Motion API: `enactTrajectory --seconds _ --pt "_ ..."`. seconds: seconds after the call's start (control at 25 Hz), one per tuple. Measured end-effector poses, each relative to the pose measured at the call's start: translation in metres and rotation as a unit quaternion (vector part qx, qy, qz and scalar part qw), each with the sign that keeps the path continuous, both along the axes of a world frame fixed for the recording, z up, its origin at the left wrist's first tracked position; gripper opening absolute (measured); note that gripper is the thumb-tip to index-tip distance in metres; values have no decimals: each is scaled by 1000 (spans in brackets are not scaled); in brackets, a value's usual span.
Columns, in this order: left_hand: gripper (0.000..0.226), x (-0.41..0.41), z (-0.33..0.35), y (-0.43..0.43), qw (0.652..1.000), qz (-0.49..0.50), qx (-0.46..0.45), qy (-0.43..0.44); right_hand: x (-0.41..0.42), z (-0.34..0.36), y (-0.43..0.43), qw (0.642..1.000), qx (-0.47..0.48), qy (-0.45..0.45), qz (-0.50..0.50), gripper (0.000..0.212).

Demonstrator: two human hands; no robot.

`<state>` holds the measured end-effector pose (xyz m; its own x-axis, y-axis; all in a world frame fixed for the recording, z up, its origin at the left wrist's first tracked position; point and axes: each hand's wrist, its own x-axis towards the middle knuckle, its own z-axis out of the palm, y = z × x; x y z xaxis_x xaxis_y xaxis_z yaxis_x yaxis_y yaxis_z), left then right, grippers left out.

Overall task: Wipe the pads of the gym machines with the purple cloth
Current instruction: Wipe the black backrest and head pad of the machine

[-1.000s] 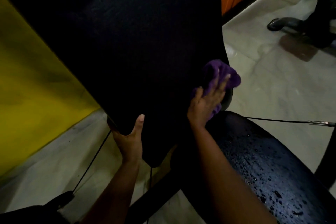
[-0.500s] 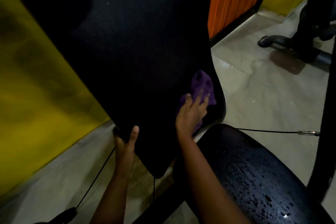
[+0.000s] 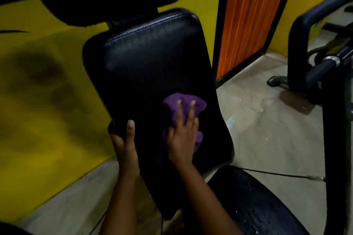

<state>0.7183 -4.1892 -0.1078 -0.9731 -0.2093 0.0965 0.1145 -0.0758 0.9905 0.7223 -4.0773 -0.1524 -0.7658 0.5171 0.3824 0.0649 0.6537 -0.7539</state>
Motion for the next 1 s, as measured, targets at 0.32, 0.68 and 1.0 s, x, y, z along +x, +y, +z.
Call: enactTrajectory --seconds 0.32,0.68,1.0 --pt "130 0 6 -4 998 -37 41 -42 -41 45 52 974 -166 -66 -136 56" --pt "85 -17 81 -6 996 -39 71 -23 13 91 -33 984 61 -25 167 73" --pt "55 -70 166 -16 989 -106 -97 28 -46 171 54 997 63 -40 9 60"
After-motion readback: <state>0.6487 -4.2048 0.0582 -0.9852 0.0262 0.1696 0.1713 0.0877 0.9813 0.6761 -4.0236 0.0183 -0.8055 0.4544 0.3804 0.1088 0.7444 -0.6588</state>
